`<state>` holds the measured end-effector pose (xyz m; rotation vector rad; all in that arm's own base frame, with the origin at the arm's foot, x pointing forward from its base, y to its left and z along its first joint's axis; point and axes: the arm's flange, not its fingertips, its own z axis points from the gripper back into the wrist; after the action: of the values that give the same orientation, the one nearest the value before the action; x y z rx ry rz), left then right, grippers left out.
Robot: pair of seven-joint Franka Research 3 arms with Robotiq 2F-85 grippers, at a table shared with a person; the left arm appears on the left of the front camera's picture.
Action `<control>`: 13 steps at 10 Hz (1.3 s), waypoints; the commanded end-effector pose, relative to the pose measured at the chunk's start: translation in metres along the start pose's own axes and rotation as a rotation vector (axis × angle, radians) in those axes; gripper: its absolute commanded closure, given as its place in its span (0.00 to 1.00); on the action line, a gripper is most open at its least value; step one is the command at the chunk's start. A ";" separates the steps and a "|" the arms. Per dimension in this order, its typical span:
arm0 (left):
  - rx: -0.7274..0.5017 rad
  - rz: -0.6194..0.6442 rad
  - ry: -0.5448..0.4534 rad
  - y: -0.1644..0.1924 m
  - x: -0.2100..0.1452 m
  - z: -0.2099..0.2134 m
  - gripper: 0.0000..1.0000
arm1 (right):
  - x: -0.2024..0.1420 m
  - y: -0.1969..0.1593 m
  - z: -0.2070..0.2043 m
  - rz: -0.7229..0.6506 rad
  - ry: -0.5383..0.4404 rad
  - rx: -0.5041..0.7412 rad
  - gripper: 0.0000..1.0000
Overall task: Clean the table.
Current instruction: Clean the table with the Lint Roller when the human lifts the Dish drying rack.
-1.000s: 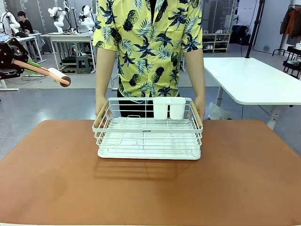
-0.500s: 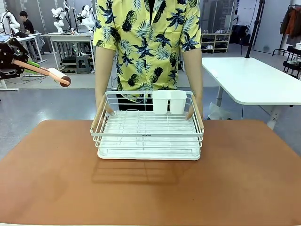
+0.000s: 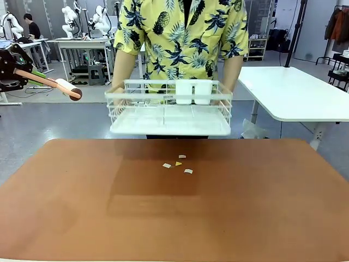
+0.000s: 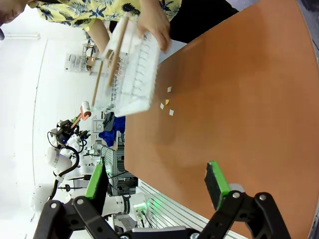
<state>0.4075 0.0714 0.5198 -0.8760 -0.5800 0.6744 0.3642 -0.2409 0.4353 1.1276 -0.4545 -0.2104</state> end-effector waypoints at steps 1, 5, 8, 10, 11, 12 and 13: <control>0.003 -0.001 -0.001 0.000 0.000 0.000 1.00 | -0.001 0.002 0.002 0.007 0.001 0.012 0.00; 0.003 -0.001 -0.001 0.000 0.000 0.000 1.00 | -0.001 0.002 0.002 0.007 0.001 0.012 0.00; 0.003 -0.001 -0.001 0.000 0.000 0.000 1.00 | -0.001 0.002 0.002 0.007 0.001 0.012 0.00; 0.035 -0.109 -0.010 -0.011 0.003 0.003 0.79 | -0.001 0.002 0.002 0.007 0.001 0.012 0.00; 0.101 -0.208 0.025 -0.028 0.008 0.006 0.79 | -0.001 0.002 0.002 0.007 0.001 0.012 0.00; 0.174 -0.294 0.102 -0.043 0.015 0.003 0.79 | -0.001 0.002 0.002 0.007 0.001 0.012 0.00; 0.236 -0.353 0.195 -0.054 0.024 -0.007 0.79 | -0.001 0.002 0.002 0.007 0.001 0.012 0.00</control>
<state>0.4263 0.0546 0.5472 -0.6443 -0.5264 0.4217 0.3643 -0.2409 0.4350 1.1277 -0.4537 -0.2108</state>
